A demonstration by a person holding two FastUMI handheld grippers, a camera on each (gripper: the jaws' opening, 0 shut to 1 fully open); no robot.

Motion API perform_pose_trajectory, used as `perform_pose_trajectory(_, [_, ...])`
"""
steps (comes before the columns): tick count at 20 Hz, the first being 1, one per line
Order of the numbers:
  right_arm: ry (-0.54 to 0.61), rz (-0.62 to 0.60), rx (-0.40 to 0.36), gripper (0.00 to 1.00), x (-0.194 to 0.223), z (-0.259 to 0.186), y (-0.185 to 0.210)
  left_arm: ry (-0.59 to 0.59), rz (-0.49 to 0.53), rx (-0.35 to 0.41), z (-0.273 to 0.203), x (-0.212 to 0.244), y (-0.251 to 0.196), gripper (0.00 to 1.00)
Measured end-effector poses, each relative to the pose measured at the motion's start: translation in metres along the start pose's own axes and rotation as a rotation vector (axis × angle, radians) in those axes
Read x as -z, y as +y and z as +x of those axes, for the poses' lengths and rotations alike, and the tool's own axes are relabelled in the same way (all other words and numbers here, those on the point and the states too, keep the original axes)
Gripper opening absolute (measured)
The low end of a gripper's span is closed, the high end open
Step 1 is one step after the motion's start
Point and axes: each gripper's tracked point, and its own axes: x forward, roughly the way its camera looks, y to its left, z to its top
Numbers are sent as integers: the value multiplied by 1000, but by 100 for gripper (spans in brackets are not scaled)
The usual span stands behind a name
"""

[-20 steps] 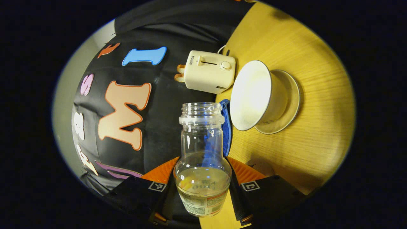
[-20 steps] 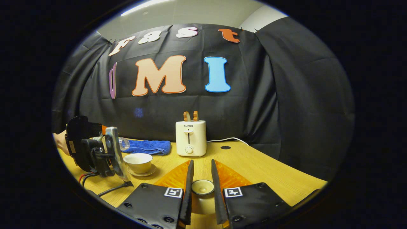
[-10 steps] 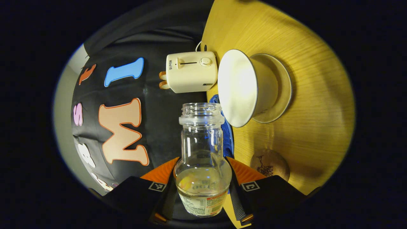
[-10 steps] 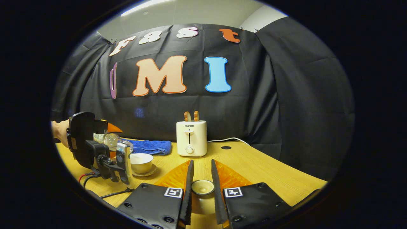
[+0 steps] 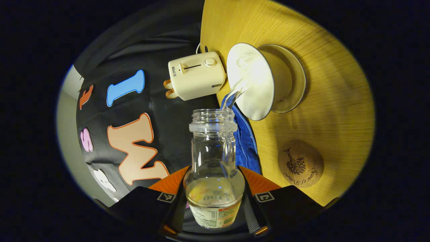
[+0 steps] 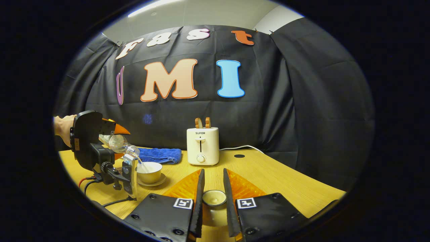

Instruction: Open the teacup lid with one hand, grasp the water bottle and pour water into the teacup with the other hand; after pouring, place the water bottle on the coaster and then close the teacup lid.

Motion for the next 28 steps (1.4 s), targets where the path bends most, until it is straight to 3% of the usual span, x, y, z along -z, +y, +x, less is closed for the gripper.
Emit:
perform_pose_trajectory(18, [0,0,-3,34,1,0,1,16,213,-24,4,2,29,70])
perform_pose_trajectory(28, [0,0,-7,33,1,0,1,14,252,-12,5,-5,33,70])
